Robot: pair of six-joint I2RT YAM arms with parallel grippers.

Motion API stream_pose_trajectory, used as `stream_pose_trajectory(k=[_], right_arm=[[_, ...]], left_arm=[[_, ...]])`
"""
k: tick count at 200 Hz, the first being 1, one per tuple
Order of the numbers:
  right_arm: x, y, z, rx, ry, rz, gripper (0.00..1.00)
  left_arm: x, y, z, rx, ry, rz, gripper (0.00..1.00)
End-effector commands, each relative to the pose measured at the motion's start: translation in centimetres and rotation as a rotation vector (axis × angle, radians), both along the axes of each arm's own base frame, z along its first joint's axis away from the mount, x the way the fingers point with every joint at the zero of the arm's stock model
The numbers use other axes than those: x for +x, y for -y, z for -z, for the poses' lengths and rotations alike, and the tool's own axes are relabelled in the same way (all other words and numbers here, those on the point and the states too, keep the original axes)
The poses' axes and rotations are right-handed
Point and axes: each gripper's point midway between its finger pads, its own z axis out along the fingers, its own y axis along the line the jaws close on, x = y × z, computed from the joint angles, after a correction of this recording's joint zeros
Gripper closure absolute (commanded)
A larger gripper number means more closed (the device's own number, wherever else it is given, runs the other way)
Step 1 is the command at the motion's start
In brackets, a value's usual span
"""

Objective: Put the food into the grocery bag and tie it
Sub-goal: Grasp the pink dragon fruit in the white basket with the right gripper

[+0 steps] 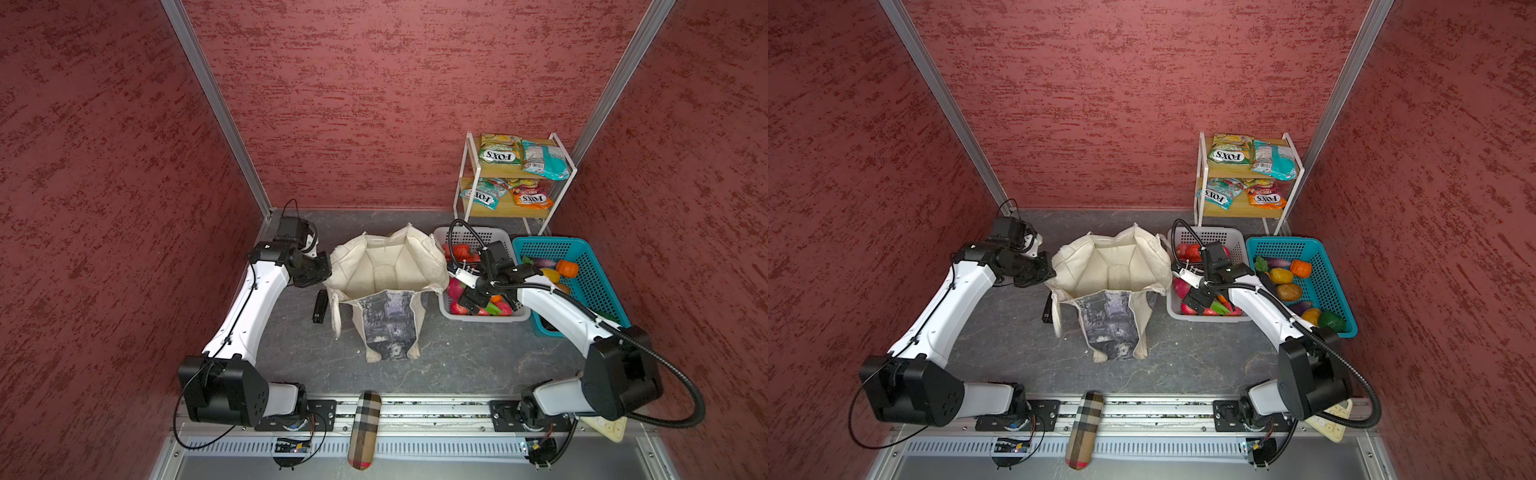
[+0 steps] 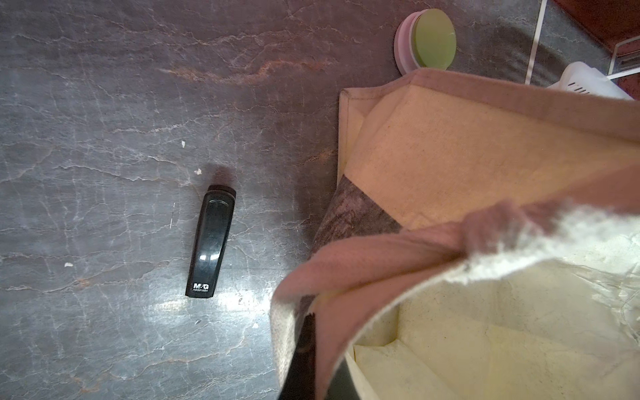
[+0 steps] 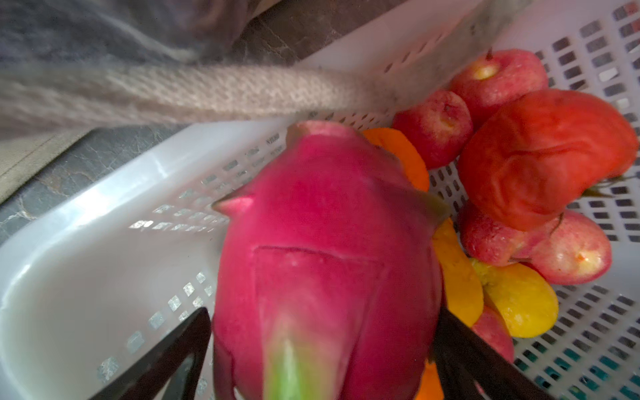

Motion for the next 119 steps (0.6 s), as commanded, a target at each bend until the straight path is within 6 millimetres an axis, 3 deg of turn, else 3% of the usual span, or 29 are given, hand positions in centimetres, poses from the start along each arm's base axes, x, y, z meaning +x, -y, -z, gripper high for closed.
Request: stream_pose_trajectory(k=[1, 62, 119], right_arm=[[1.1, -1.0, -0.8, 0.037, 0.042, -0.04, 0.02], [1.7, 0.2, -0.5, -0.008, 0.062, 0.026, 0.16], [0.7, 1.2, -1.3, -0.002, 0.04, 0.123, 0.33]], left_arm=[[0.5, 0.0, 0.4, -0.007, 0.004, 0.004, 1.0], [0.5, 0.1, 0.3, -0.013, 0.008, 0.008, 1.0], [0.5, 0.3, 0.2, -0.019, 0.009, 0.01, 1.0]])
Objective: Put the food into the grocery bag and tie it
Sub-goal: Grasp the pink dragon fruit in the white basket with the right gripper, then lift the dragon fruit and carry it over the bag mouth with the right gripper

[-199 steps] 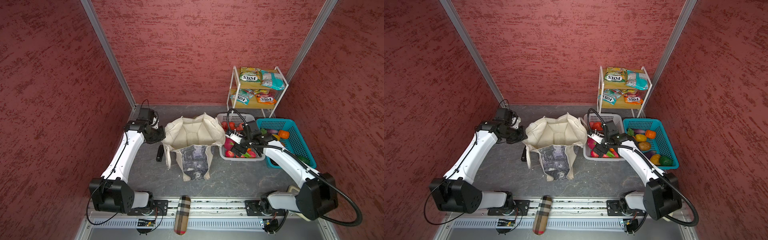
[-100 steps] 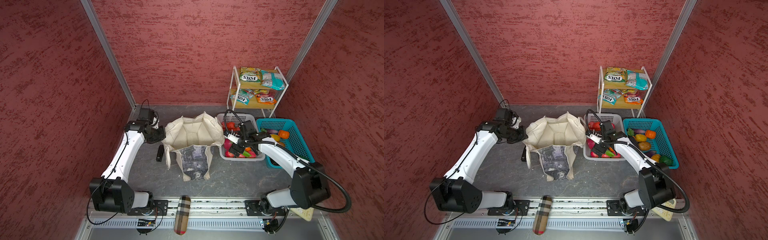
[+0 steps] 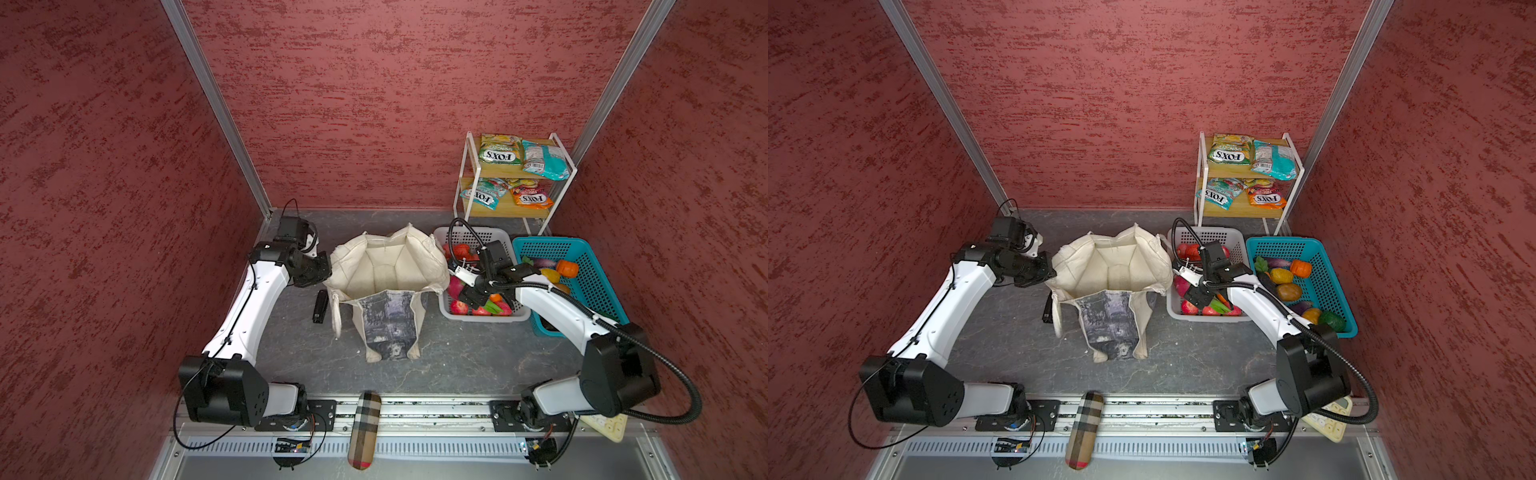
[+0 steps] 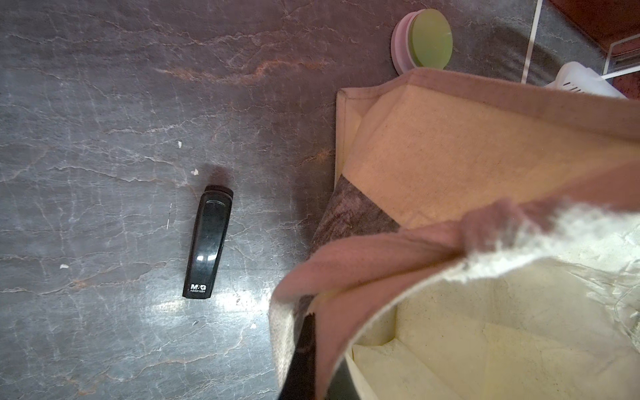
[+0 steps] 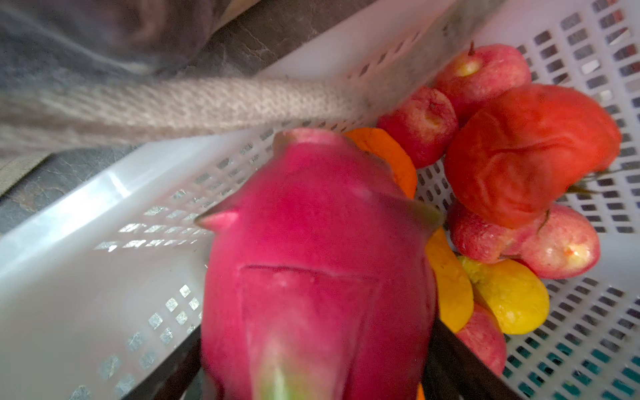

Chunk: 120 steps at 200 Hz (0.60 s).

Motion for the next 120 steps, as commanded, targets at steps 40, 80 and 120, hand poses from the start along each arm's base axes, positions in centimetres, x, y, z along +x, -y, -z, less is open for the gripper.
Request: stream_pose_trajectory(k=[40, 80, 120], right_arm=[[-0.5, 1.3, -5.5, 0.084, 0.142, 0.15, 0.39], [-0.3, 4.0, -9.9, 0.06, 0.268, 0.293, 0.4], [0.2, 4.8, -16.9, 0.111, 0.413, 0.354, 0.43]], left_arm=[[0.4, 0.1, 0.2, -0.009, 0.007, 0.007, 1.0], [0.4, 0.1, 0.2, -0.007, 0.014, 0.005, 1.0], [0.5, 0.2, 0.2, -0.013, 0.019, 0.01, 1.0]])
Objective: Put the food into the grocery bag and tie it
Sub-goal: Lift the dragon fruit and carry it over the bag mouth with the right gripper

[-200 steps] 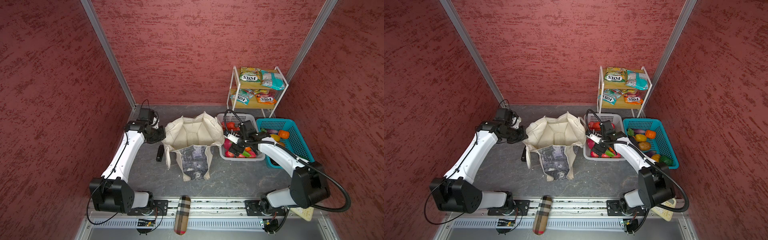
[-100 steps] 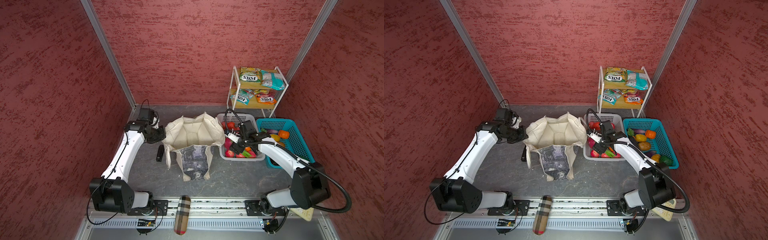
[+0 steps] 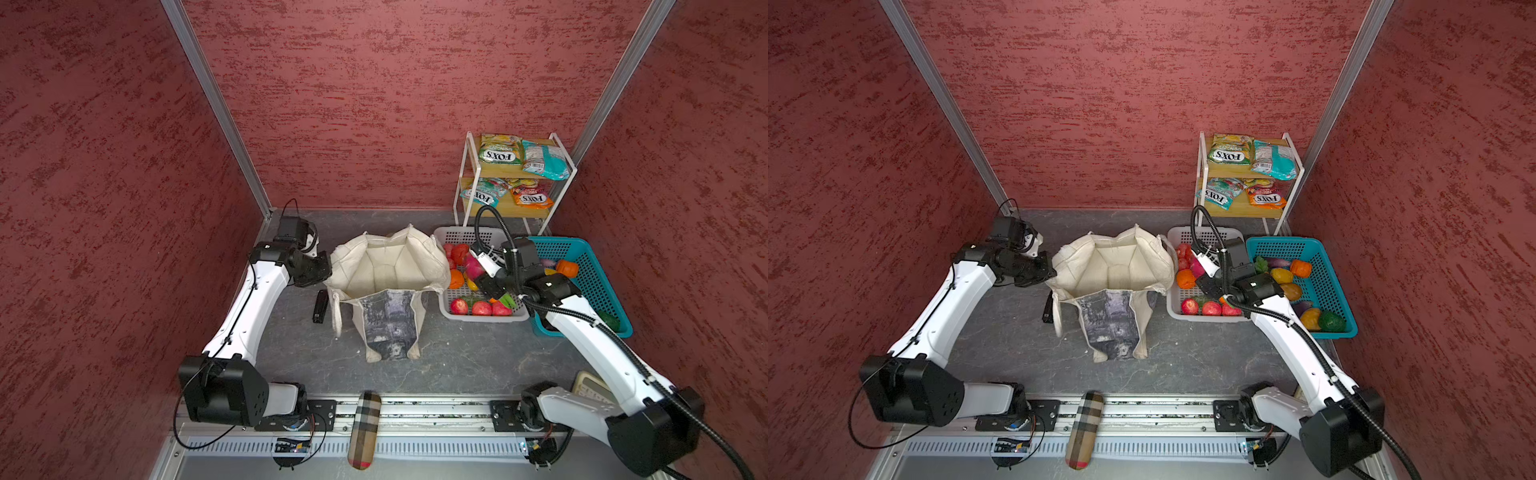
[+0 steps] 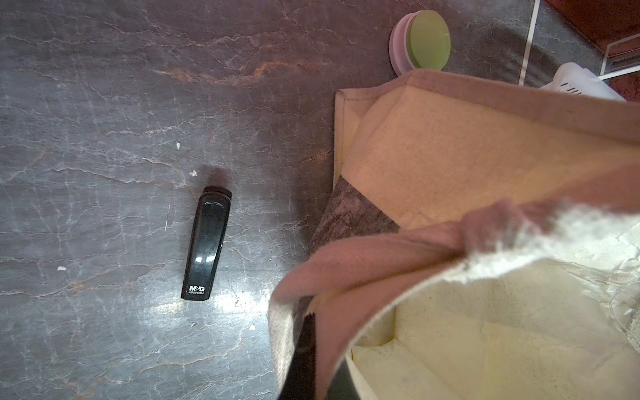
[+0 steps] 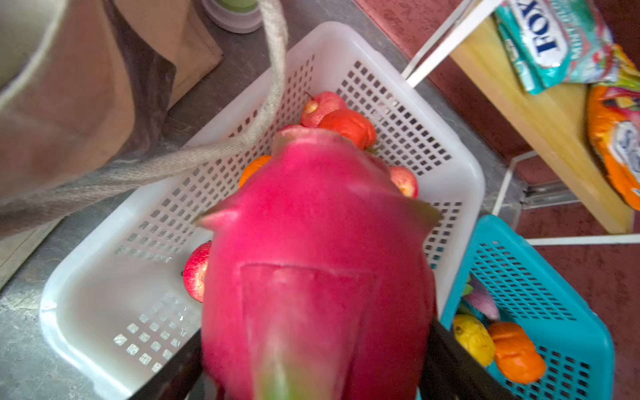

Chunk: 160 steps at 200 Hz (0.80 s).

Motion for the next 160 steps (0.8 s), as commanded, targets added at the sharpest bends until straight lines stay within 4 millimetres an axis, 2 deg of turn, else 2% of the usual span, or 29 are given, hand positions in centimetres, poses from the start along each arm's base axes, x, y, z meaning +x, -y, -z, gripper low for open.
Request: stream_pose_trajectory(k=[1, 17, 30, 72, 100, 116, 136, 139, 160], right_arm=[[0.7, 0.8, -6.4, 0.042, 0.146, 0.067, 0.43], [0.6, -0.6, -9.5, 0.065, 0.202, 0.003, 0.43], [0.3, -2.5, -11.4, 0.048, 0.238, -0.077, 0.43], [-0.6, -10.3, -15.0, 0.062, 0.295, -0.347, 0.41], [-2.2, -16.1, -15.0, 0.068, 0.287, -0.556, 0.39], [-2.8, -19.1, -13.9, 0.087, 0.23, -0.653, 0.37], [-2.6, -21.0, -13.4, 0.102, 0.205, -0.702, 0.37], [-2.2, -21.5, -12.5, 0.094, 0.186, -0.708, 0.37], [-1.6, -22.5, -11.5, 0.081, 0.173, -0.739, 0.37]], left_arm=[[0.4, 0.1, 0.2, -0.011, 0.016, 0.009, 1.0], [0.5, 0.3, 0.1, -0.022, 0.028, 0.013, 1.0], [0.5, 0.5, -0.1, -0.034, 0.042, 0.021, 1.0], [0.4, 1.2, -1.5, -0.083, 0.116, 0.046, 1.0], [0.3, 1.4, -1.7, -0.114, 0.148, 0.056, 1.0], [0.3, 1.7, -1.6, -0.131, 0.158, 0.066, 1.0], [0.3, 1.8, -1.4, -0.14, 0.161, 0.074, 1.0], [0.3, 1.8, -1.4, -0.14, 0.163, 0.076, 1.0], [0.3, 1.7, -1.1, -0.145, 0.176, 0.079, 1.0]])
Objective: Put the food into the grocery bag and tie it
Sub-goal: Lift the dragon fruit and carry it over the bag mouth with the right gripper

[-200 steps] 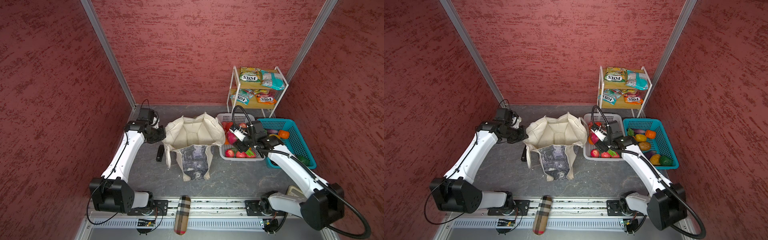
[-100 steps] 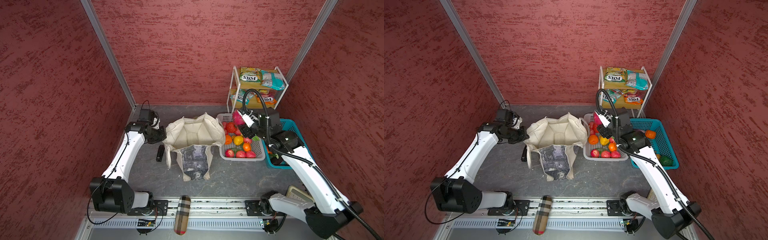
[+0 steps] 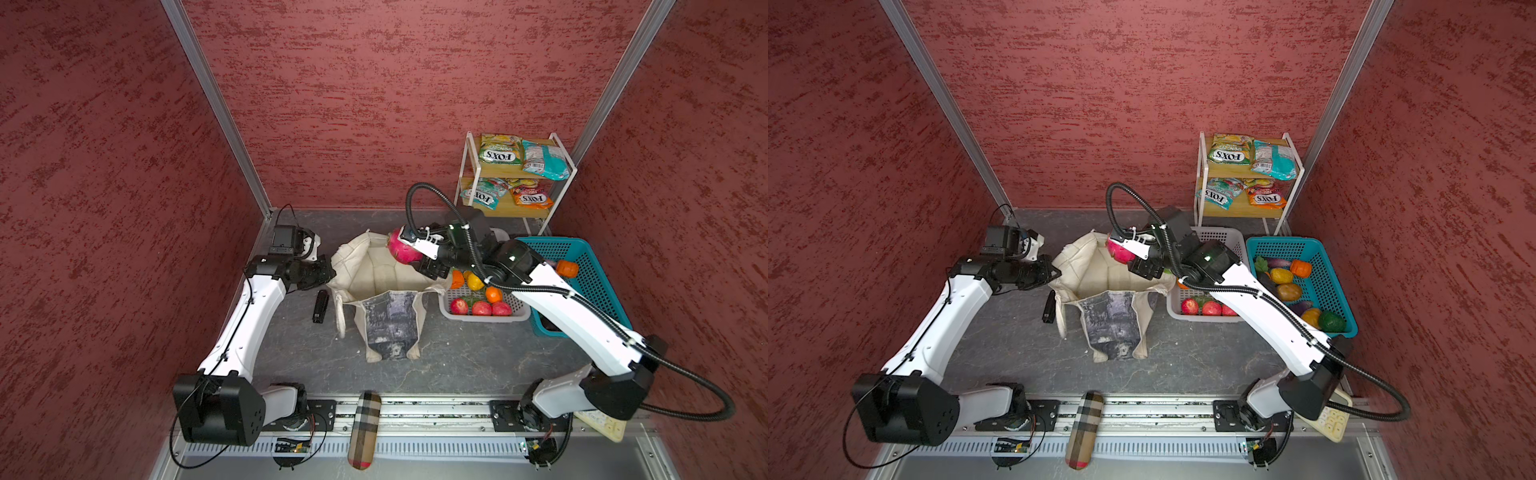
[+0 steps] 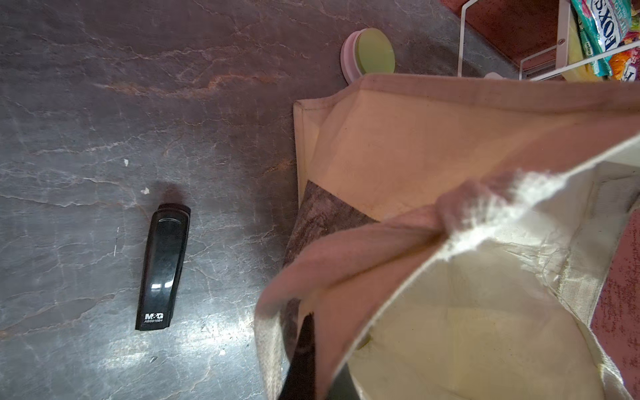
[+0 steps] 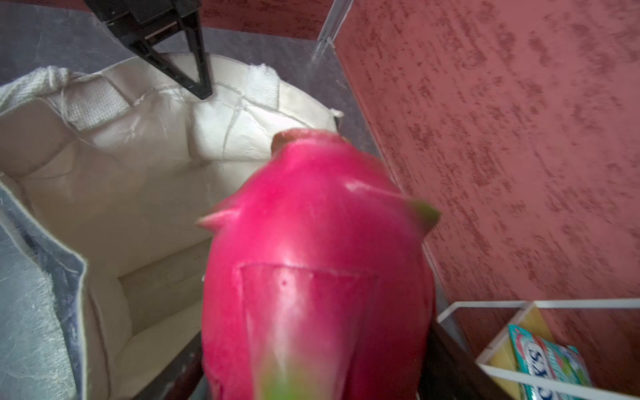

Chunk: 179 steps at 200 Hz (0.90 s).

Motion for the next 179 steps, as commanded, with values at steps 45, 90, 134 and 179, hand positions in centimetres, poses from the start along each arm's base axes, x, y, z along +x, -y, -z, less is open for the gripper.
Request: stream_pose_trajectory(k=[45, 90, 134, 179], right_arm=[[0.1, -3.3, 0.2, -0.003, -0.015, -0.147, 0.37], [0.9, -5.3, 1.2, -0.021, -0.039, -0.201, 0.38], [0.6, -6.7, 4.3, -0.04, -0.126, -0.238, 0.38], [-0.5, -7.0, 7.8, -0.065, -0.209, -0.247, 0.38]], left_arm=[[0.6, -0.3, -0.5, -0.072, 0.072, 0.012, 1.0], [0.4, -0.4, -0.6, -0.077, 0.082, 0.009, 1.0], [0.4, -0.4, -0.8, -0.076, 0.095, 0.008, 1.0], [0.4, -0.3, -0.8, -0.081, 0.095, 0.011, 1.0]])
